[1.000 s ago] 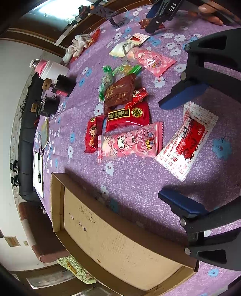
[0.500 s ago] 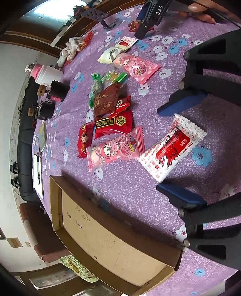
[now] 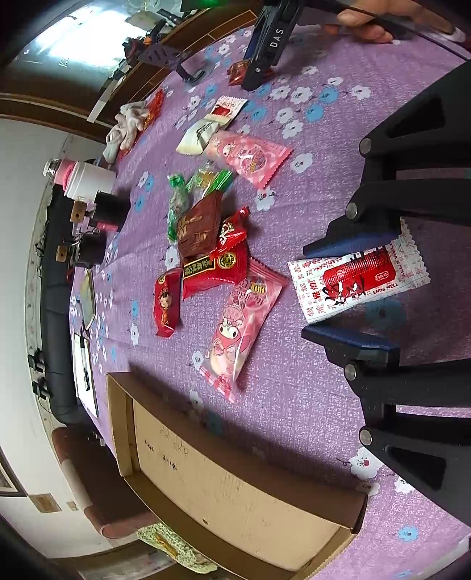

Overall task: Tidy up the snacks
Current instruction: 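Grasp the white-red strip packet with left tool while right tool grasps red packet, then carry both packets to the cardboard tray and open both tools, then withdraw both open tools from the tray back over the snacks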

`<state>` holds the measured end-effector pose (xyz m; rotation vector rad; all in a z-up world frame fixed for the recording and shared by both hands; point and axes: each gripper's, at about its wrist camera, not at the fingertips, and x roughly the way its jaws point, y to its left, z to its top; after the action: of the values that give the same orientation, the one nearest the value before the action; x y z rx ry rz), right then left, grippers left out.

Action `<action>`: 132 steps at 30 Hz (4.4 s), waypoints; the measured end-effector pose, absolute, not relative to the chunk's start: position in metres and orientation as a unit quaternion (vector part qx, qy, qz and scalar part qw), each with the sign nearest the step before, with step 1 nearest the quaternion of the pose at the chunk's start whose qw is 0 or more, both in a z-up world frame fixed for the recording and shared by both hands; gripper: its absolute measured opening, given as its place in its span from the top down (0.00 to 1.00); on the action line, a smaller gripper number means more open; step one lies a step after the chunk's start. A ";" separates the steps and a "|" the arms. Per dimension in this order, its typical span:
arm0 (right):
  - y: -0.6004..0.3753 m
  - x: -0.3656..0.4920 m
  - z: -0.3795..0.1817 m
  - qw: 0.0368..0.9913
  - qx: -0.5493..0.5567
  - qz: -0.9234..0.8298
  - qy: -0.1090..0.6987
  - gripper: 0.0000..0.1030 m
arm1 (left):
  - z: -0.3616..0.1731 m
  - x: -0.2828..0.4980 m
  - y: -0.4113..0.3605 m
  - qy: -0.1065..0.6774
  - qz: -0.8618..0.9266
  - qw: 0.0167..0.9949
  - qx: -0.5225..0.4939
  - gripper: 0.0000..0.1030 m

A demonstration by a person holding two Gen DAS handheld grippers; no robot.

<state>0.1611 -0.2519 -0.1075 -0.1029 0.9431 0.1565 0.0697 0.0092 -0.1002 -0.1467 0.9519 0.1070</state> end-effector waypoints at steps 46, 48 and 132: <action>-0.241 0.115 -0.056 0.913 -0.011 0.145 0.381 0.80 | -0.065 0.042 0.033 0.409 0.029 0.908 -0.085 0.62; -0.235 0.112 -0.049 0.913 -0.008 0.157 0.376 0.80 | -0.060 0.040 0.036 0.404 0.035 0.910 -0.081 0.62; 0.034 0.065 -0.035 0.847 -0.049 0.363 0.386 0.17 | -0.030 0.022 0.222 0.354 0.246 0.900 -0.070 0.10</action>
<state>0.0652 0.0344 -0.0350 -0.1031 0.8140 0.7645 0.0222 0.2224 -0.0304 -0.1441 0.7322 0.5093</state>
